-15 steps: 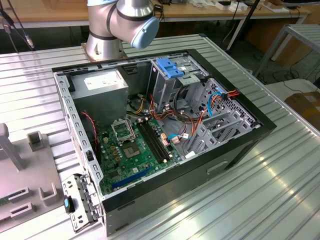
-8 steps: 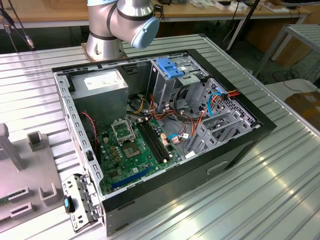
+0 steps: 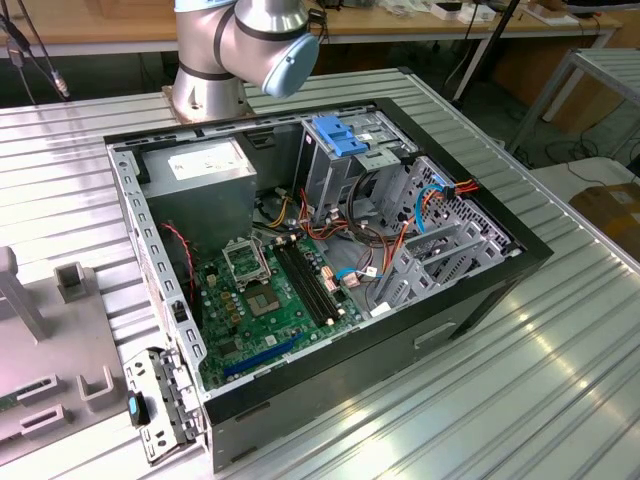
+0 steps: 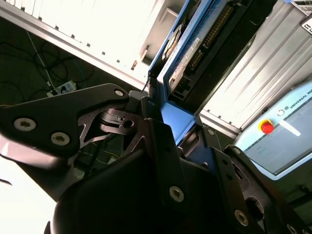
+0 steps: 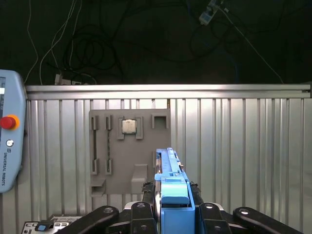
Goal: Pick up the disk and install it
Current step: 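Pick up the disk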
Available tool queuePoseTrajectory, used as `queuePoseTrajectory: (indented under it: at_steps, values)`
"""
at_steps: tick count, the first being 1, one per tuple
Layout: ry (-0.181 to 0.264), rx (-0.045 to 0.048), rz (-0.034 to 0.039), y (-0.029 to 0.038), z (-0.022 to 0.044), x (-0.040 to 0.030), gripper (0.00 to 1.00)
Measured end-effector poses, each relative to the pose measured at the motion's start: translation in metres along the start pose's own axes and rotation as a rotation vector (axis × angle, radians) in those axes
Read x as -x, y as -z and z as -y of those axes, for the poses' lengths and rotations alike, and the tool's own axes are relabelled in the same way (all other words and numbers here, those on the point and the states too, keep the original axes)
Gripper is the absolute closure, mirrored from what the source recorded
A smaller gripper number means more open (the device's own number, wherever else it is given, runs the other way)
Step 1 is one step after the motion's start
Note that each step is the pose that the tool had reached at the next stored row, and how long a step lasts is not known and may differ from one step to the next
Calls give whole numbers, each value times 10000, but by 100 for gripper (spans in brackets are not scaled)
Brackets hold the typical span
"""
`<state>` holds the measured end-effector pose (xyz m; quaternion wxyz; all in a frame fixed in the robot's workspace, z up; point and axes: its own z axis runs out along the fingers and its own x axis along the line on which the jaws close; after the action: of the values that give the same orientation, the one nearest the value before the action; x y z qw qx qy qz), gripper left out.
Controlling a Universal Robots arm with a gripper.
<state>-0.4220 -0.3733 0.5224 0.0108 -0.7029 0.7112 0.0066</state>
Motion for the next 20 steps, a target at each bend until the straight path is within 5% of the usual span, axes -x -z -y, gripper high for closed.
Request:
queuePoseTrajectory:
  at_steps: [20]
  values:
    - [1, 0, 0, -1, 206, 2, 63]
